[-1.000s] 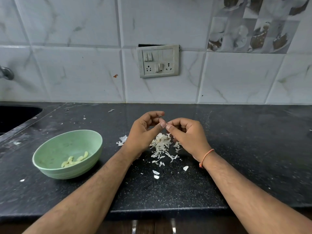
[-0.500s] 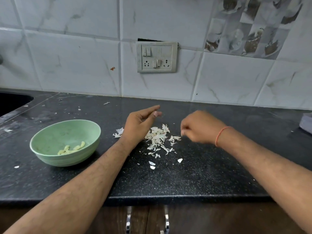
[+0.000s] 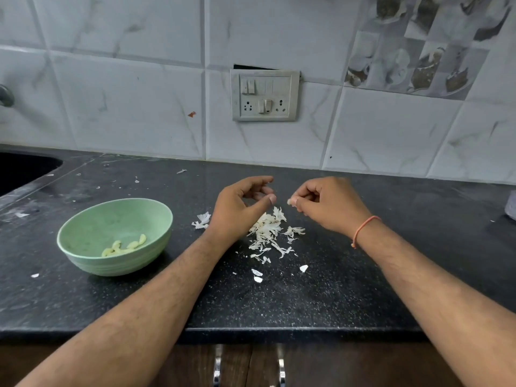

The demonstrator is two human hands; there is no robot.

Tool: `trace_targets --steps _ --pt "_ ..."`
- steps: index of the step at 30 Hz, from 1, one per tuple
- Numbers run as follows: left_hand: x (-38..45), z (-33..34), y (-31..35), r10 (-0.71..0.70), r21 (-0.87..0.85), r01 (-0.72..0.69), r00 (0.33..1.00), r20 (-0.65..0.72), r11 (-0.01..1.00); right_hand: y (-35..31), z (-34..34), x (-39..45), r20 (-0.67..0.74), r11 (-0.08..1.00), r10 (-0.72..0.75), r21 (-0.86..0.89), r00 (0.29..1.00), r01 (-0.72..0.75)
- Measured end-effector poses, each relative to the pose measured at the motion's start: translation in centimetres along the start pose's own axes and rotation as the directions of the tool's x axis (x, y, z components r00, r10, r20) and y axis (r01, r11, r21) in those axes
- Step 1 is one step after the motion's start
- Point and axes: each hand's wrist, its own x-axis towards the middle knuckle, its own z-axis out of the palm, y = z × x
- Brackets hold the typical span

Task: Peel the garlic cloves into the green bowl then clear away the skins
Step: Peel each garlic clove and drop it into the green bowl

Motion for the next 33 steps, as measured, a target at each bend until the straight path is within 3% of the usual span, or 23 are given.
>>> trace_targets --steps 4,10,17,22,33 --pt "-0.1 -0.1 0.1 -0.001 -0.005 0.002 1.0 0.025 1.0 -1.1 3.6 0.1 -0.083 0.891 0.113 0.45 0.99 -0.064" --pt "0.2 -0.1 -0.3 -0.018 0.021 0.019 0.999 -0.047 1.0 -0.4 6.2 -0.4 -0.043 0.681 0.142 0.729 0.989 -0.066" --pt "0.1 0.0 -0.1 0.009 0.057 -0.007 0.999 -0.041 0.998 0.2 6.0 -0.1 0.225 0.394 0.198 0.873 0.954 -0.288" --pt "-0.1 -0.2 0.3 0.036 0.116 -0.031 0.999 -0.04 0.993 0.6 5.8 -0.1 0.297 0.364 0.167 0.868 0.94 -0.339" --pt "-0.5 -0.1 0.4 0.041 0.191 -0.028 0.997 -0.065 0.981 0.6 6.2 -0.3 0.266 0.349 0.176 0.883 0.948 -0.313"
